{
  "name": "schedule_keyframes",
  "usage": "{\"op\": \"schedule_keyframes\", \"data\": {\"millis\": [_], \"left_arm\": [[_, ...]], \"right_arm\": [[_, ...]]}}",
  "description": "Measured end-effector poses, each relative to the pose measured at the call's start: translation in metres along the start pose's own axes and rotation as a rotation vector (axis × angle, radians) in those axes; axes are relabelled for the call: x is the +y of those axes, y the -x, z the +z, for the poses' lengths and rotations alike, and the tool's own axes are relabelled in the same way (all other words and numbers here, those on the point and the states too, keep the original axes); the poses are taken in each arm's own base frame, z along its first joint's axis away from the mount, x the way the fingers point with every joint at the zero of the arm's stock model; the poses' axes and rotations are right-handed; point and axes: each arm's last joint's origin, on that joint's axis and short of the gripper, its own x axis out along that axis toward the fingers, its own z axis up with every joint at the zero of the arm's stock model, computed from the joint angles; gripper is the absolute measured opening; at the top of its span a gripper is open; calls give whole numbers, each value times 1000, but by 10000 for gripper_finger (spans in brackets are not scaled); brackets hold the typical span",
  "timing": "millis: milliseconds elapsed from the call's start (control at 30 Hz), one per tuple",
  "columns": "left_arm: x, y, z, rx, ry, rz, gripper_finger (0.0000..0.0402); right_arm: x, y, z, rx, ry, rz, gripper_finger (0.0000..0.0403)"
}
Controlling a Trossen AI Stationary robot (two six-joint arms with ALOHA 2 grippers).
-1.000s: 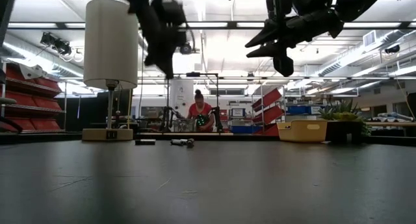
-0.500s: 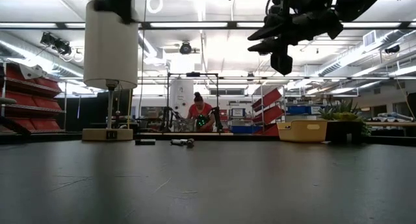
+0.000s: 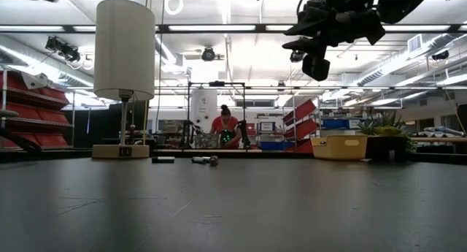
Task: Sort batteries
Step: Put the silver battery into the blue bin
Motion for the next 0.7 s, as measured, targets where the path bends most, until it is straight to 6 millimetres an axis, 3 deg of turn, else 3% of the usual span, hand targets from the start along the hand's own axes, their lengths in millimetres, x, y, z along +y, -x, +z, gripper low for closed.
{"op": "schedule_keyframes", "data": {"millis": [300, 700], "left_arm": [[13, -12, -52, 150, 69, 96, 28], [28, -32, -81, 248, -11, 117, 32]], "right_arm": [[7, 6, 0, -9, 31, 12, 84], [6, 7, 1, -13, 30, 6, 84]]}}
